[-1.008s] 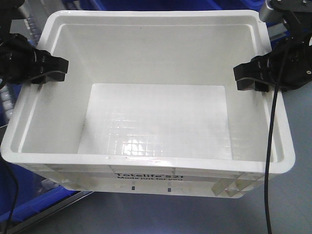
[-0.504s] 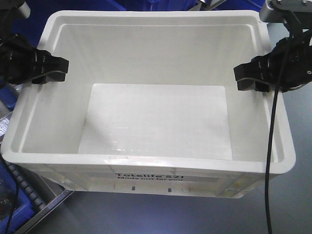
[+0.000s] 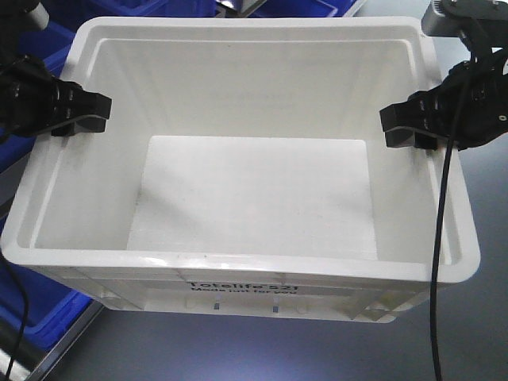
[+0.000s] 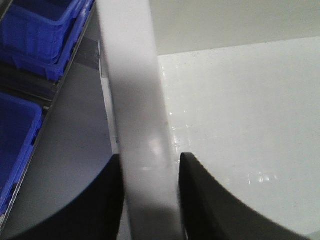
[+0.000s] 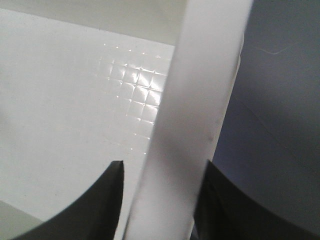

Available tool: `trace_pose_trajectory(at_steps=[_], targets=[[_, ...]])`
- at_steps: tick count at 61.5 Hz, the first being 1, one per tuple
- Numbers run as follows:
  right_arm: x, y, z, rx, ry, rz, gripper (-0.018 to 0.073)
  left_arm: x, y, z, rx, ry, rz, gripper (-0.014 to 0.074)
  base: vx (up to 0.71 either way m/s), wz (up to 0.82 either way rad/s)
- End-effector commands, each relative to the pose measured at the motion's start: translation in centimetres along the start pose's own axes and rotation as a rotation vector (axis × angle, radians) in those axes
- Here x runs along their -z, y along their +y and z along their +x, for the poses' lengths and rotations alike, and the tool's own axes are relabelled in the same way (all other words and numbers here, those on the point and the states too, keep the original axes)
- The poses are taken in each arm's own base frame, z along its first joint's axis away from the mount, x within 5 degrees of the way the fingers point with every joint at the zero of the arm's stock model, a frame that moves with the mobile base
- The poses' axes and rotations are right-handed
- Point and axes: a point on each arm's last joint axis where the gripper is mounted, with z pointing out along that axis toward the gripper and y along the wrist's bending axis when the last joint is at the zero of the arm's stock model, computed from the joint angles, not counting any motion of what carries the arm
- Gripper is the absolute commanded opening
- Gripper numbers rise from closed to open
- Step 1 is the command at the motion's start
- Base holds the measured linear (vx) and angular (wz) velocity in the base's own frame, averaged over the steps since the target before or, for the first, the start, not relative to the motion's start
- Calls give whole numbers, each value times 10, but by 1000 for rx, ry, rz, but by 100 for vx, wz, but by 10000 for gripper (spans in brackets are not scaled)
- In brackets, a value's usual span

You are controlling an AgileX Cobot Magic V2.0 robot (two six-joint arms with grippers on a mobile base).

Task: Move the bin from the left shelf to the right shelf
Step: 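Hold the crate with both grippers while the base drives away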

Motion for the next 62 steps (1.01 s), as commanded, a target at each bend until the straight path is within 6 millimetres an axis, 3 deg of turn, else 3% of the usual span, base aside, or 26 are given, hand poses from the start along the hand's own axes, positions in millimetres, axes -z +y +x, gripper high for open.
trace_pose_trajectory(at_steps=[1, 62], targets=[[24, 1, -13, 34, -159, 20, -4, 27, -9, -16, -33, -171, 16, -1, 14, -53], [24, 1, -13, 34, -158, 20, -4, 27, -9, -16, -33, -171, 16, -1, 21, -67]])
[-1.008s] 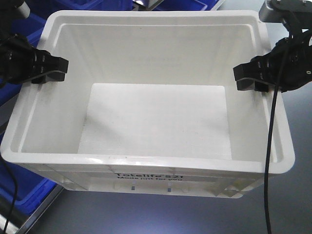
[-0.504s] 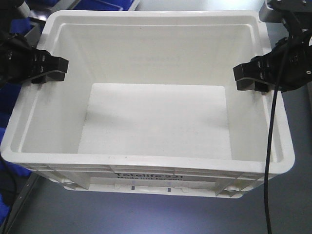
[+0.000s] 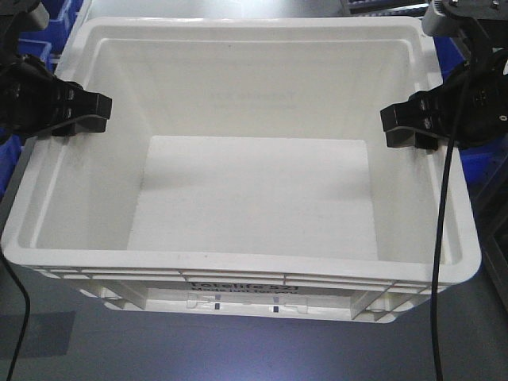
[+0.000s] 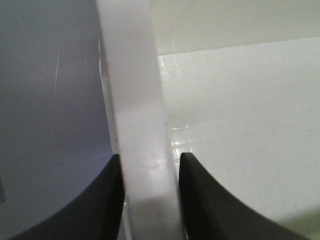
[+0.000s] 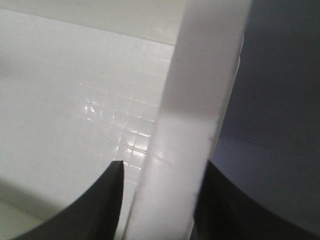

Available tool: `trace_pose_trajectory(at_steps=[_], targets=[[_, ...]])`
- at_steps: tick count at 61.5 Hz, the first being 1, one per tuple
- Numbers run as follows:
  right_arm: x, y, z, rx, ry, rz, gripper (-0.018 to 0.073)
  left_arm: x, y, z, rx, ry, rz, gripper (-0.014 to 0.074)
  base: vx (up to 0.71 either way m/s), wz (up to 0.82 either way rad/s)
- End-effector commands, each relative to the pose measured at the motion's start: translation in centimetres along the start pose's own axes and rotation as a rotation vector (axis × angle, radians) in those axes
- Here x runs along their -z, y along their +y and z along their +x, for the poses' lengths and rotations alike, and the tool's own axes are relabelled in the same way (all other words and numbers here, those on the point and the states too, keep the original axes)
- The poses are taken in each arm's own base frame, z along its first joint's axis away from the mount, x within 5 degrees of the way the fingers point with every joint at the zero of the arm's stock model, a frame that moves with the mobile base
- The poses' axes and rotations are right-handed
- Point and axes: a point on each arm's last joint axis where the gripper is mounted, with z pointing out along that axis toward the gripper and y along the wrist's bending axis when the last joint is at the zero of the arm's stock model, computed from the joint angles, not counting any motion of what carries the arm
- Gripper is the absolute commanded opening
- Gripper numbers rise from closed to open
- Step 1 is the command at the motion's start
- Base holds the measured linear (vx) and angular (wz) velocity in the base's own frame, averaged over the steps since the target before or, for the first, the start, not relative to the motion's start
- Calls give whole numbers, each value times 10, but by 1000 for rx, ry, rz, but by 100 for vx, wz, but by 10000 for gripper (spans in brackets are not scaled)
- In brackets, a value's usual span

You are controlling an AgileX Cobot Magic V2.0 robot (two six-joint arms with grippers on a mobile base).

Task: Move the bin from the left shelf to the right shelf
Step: 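Hold the crate with both grippers while the base drives away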

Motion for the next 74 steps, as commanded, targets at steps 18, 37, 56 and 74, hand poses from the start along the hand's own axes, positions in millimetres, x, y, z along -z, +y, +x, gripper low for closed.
trace_pose_trajectory(at_steps=[18, 37, 56, 74], targets=[[24, 1, -13, 34, -159, 20, -4, 27, -9, -16, -33, -170, 16, -1, 31, -36], [24, 1, -13, 33, -159, 19, -4, 27, -9, -16, -33, -170, 16, -1, 37, -19], [24, 1, -13, 33, -155, 19, -4, 27, -9, -16, -33, -172, 16, -1, 42, -5], [24, 1, -13, 33, -155, 19, -4, 27, -9, -16, -33, -172, 16, -1, 44, -2]])
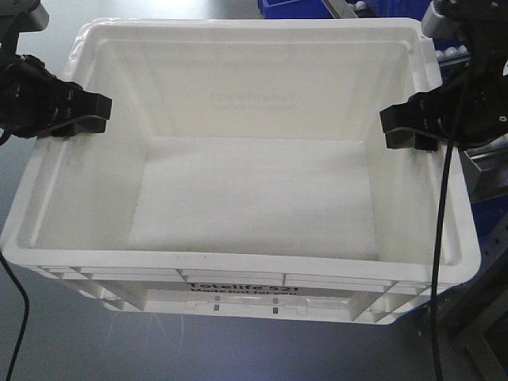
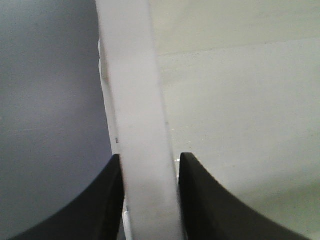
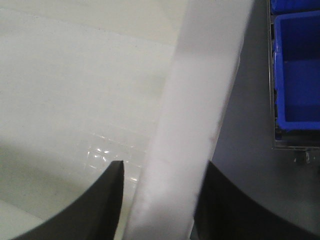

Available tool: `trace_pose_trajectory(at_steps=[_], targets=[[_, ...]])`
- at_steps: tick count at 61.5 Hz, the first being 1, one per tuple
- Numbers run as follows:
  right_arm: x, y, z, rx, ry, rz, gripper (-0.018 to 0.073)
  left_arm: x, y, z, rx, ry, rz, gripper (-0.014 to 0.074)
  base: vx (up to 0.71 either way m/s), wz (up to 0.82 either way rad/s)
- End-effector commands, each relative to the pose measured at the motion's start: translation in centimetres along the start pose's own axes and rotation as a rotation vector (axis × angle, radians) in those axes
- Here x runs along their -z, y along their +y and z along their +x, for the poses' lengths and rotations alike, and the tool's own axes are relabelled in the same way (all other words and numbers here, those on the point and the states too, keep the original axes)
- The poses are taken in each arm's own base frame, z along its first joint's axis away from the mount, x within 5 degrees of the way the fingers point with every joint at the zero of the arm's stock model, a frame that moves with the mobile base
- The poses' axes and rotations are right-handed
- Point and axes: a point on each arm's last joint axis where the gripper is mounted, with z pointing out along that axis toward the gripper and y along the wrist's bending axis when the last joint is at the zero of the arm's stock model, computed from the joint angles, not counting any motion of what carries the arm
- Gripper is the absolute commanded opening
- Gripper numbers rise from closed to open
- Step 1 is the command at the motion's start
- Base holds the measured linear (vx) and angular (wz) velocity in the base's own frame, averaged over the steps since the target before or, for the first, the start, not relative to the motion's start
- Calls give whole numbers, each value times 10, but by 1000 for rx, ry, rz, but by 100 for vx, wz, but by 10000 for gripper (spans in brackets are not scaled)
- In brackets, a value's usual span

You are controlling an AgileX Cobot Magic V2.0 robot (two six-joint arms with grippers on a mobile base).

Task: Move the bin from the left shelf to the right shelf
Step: 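Hold the crate with both grippers while the base drives away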

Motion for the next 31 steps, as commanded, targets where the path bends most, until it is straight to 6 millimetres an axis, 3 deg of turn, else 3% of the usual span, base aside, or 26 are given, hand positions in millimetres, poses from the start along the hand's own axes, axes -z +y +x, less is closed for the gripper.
trace_pose_trajectory(at_steps=[1, 31], targets=[[24, 1, -13, 33, -159, 19, -4, 27, -9, -17, -34, -174, 16, -1, 45, -1], [24, 1, -13, 34, -157, 20, -4, 27, -9, -17, -33, -175, 17, -1, 46, 8]])
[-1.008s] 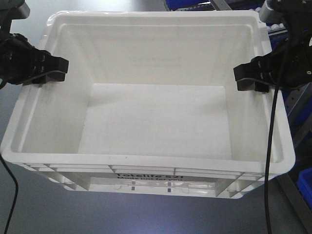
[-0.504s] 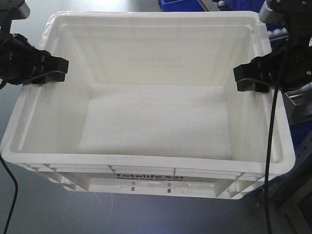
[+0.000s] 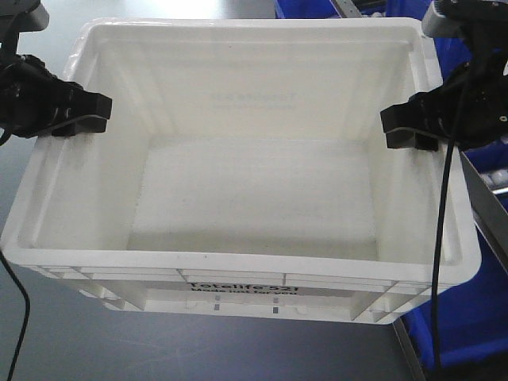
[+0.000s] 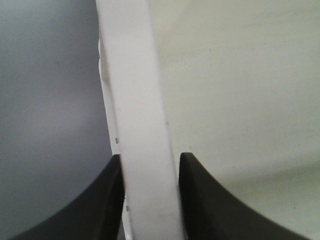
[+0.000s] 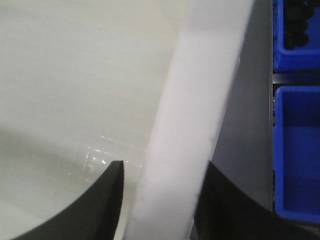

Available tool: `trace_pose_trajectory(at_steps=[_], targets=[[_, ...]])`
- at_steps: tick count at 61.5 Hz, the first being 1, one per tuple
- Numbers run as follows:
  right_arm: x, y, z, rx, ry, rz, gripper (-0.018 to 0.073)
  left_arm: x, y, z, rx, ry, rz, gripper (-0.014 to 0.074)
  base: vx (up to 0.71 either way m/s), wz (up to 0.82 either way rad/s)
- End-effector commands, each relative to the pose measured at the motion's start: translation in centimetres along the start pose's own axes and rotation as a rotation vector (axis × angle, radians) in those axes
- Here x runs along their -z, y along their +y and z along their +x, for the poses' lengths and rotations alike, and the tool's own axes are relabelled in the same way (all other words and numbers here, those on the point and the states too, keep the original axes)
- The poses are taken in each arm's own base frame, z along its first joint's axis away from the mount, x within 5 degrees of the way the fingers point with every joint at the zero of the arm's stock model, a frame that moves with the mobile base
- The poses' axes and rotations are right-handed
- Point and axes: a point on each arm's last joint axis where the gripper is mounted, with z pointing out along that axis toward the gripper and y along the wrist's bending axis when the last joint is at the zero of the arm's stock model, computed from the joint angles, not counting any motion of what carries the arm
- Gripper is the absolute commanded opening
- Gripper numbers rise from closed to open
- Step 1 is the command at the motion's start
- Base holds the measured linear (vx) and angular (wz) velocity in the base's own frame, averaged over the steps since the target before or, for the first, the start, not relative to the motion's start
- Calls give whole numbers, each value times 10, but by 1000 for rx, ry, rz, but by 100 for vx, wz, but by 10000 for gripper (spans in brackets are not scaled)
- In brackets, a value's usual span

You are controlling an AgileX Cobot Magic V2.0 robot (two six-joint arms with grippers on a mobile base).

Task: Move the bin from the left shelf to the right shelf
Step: 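Hold the crate with both grippers while the base drives away, then keep holding the crate while the base turns toward the other shelf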

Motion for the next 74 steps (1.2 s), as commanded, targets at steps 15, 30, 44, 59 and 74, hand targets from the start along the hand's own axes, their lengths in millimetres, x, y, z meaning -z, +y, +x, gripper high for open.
trace_pose_trajectory(at_steps=[15, 30, 44, 59, 74], targets=[[24, 1, -13, 33, -156, 19, -4, 27, -9, -17, -34, -174, 16, -1, 47, 26], [24, 1, -13, 33, -156, 19, -4, 27, -9, -17, -34, -174, 16, -1, 48, 28], [24, 1, -13, 33, -156, 19, -4, 27, -9, -17, -34, -174, 16, -1, 49, 19], [24, 1, -13, 33, -157, 19, -4, 27, -9, -16, -34, -172, 17, -1, 50, 8], [24, 1, -13, 33, -155, 19, -4, 27, -9, -17, -34, -175, 16, -1, 51, 1]])
